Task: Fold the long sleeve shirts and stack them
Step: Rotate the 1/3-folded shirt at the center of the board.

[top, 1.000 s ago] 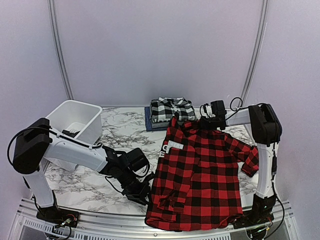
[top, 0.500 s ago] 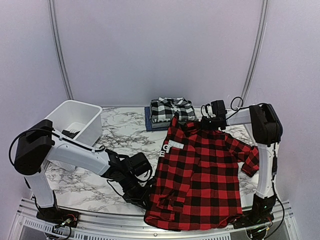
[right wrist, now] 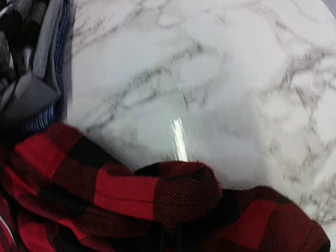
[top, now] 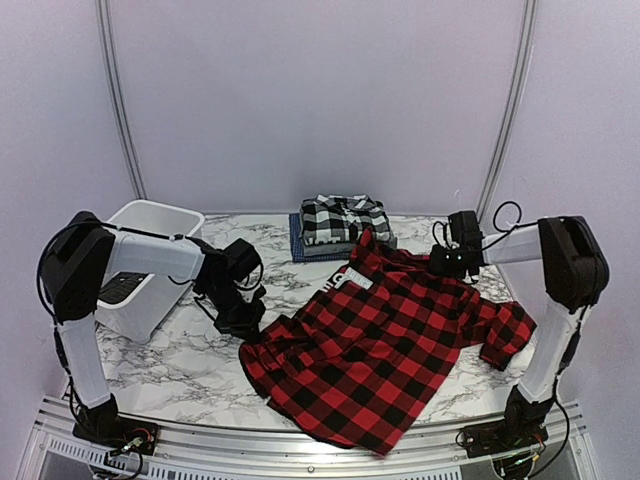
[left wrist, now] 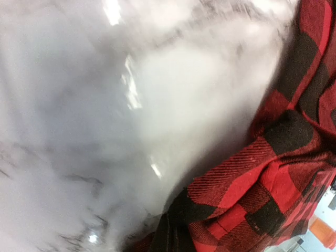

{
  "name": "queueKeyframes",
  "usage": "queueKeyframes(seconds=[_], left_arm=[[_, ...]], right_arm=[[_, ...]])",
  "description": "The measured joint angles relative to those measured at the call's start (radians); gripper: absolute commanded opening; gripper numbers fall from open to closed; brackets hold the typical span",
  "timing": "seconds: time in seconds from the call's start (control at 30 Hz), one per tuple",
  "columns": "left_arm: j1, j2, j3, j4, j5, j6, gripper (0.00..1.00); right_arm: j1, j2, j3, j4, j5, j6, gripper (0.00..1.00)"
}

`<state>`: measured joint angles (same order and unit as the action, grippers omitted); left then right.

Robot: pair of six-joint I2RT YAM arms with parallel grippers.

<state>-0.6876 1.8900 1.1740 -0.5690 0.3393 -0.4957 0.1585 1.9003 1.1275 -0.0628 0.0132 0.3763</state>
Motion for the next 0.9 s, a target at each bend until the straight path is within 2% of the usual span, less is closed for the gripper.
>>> queueKeyframes(seconds=[0.2,0.3,0.33,0.4,0.43,0.47,0.53,0.6,0.7,0.9], left_arm=[[0.148,0.156,0.248,-0.112,-0.075,0.137,0.00],[0.192,0.220,0.354,-0.153,-0.125,0.183,0.00],[0.204,0.239,0.385,-0.165,-0.139,0.196,0.02],[0.227,0.266,0.431,-0.182,-0.159,0.217,0.13],[0.237,0.279,0.453,-0.195,-0.172,0.226,0.20],[0.247,0.293,0.479,-0.206,-0.181,0.230,0.27],[0.262,0.313,0.520,-0.216,-0.210,0.239,0.35],[0.270,0.321,0.542,-0.223,-0.235,0.245,0.44],[0.270,0.320,0.554,-0.232,-0.272,0.243,0.56],[0.213,0.249,0.549,-0.253,-0.366,0.243,0.59]], right_arm=[[0.010,-0.304,-0.441,0.111,-0.010,0.182,0.00],[0.039,-0.446,-0.582,0.140,0.000,0.274,0.00],[0.051,-0.482,-0.610,0.140,0.002,0.294,0.03],[0.080,-0.546,-0.651,0.145,0.008,0.338,0.13],[0.090,-0.563,-0.658,0.144,0.011,0.353,0.20],[0.097,-0.575,-0.657,0.144,0.014,0.361,0.32],[0.101,-0.589,-0.645,0.137,0.024,0.366,0.44],[0.098,-0.591,-0.611,0.110,0.042,0.349,0.52],[0.079,-0.579,-0.513,0.061,0.050,0.291,0.53],[0.064,-0.460,-0.248,0.010,0.064,0.162,0.48]])
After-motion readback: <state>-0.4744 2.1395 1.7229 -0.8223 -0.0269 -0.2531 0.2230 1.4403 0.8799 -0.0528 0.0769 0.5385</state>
